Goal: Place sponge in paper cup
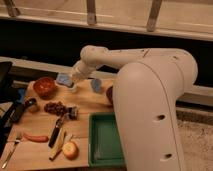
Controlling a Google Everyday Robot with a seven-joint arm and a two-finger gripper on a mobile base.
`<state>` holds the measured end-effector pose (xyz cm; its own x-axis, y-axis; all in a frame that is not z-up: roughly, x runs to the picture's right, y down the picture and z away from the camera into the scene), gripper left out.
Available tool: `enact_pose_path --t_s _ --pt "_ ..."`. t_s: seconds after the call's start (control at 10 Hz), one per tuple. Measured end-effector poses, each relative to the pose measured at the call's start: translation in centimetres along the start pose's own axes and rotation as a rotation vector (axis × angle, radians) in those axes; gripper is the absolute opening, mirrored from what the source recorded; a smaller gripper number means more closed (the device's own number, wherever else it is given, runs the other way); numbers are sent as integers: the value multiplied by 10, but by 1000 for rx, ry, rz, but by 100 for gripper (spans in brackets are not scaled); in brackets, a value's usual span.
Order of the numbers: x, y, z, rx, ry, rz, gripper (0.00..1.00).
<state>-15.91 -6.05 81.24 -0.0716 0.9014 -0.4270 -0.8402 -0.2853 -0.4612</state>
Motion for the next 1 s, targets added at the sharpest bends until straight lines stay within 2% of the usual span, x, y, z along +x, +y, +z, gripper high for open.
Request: enact_pose_path --t_s 0.2,0.4,0.6,0.8,1.0 --pt "-13 -21 -13 18 -34 40 0" --pt "-36 -41 -21 42 -59 69 0" --pt "-46 -47 -22 45 -71 82 0" --pt "-58 -39 -12 28 -72 78 0" --pt "-68 -25 8 -18 -60 65 0"
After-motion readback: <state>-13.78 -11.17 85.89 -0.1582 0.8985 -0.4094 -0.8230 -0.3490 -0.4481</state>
